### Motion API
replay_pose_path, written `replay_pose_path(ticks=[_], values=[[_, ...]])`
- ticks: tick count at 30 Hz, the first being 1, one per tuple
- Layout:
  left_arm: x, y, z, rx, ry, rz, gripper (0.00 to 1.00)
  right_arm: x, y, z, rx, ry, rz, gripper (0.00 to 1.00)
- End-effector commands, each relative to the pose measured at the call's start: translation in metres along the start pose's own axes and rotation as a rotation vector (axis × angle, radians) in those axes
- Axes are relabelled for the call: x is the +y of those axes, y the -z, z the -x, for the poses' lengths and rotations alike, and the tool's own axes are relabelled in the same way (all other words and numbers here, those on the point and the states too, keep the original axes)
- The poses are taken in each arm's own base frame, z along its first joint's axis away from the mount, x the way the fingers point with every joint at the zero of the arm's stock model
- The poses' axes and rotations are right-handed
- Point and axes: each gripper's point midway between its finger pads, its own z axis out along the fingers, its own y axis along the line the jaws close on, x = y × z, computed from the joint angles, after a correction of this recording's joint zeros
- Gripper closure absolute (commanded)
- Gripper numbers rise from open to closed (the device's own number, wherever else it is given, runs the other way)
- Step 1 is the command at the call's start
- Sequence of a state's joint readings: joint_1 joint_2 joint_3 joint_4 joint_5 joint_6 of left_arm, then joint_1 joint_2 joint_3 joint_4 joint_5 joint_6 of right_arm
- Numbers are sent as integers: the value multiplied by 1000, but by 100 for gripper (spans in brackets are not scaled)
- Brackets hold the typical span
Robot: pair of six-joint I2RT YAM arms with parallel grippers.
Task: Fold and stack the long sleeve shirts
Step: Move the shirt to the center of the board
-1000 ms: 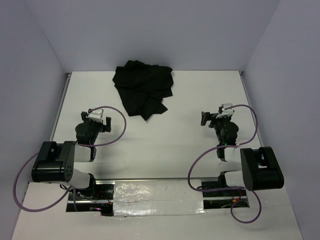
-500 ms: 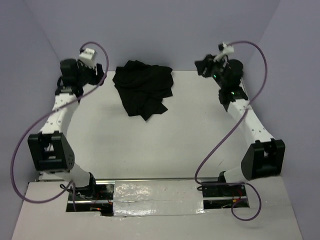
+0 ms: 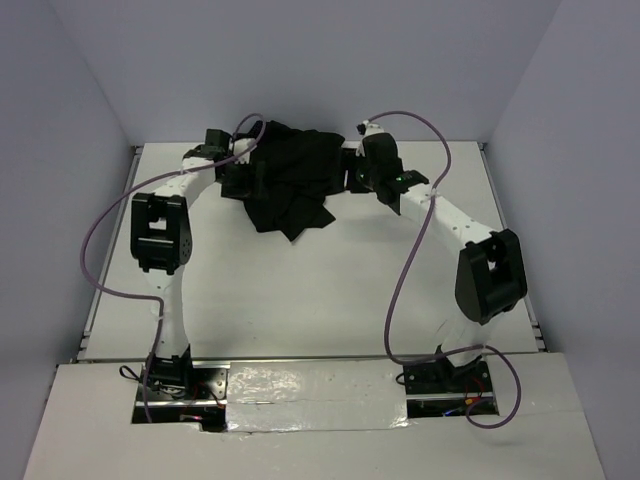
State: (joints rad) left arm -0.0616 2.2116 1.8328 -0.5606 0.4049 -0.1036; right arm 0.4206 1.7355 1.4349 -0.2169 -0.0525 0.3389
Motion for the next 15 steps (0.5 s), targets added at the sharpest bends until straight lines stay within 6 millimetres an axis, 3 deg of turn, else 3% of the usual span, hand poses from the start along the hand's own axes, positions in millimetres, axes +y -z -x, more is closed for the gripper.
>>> replay_pose_path(ticks=[1, 4, 6, 8, 9, 10, 11, 12, 14, 15], values=[[-10, -15, 3, 8, -45, 28, 1, -1, 22, -11, 2, 26, -33, 32], [-9, -42, -25, 90, -34, 59, 2, -12, 30, -31, 17, 7, -64, 32], [-10, -54, -48, 154, -24, 58, 11, -12, 36, -39, 26, -2, -62, 32], [-23, -57, -58, 180, -55, 23, 46, -11, 42, -41, 24, -3, -55, 32], [-30, -53, -61, 182, -89, -2, 59, -11, 49, -43, 17, 0, -56, 32], [-43, -52, -62, 182, -133, -29, 80, -9, 53, -42, 4, 2, -47, 32], [-54, -49, -64, 184, -179, -60, 93, -12, 56, -51, 14, 2, -50, 33], [-72, -40, -71, 189, -323, -107, 100, -7, 65, -46, -11, 4, -28, 33], [-105, -12, -102, 244, -540, -242, 100, -3, 78, -44, -39, 64, -1, 34], [-115, -3, -108, 232, -630, -293, 100, -2, 82, -42, -49, 64, 3, 34]])
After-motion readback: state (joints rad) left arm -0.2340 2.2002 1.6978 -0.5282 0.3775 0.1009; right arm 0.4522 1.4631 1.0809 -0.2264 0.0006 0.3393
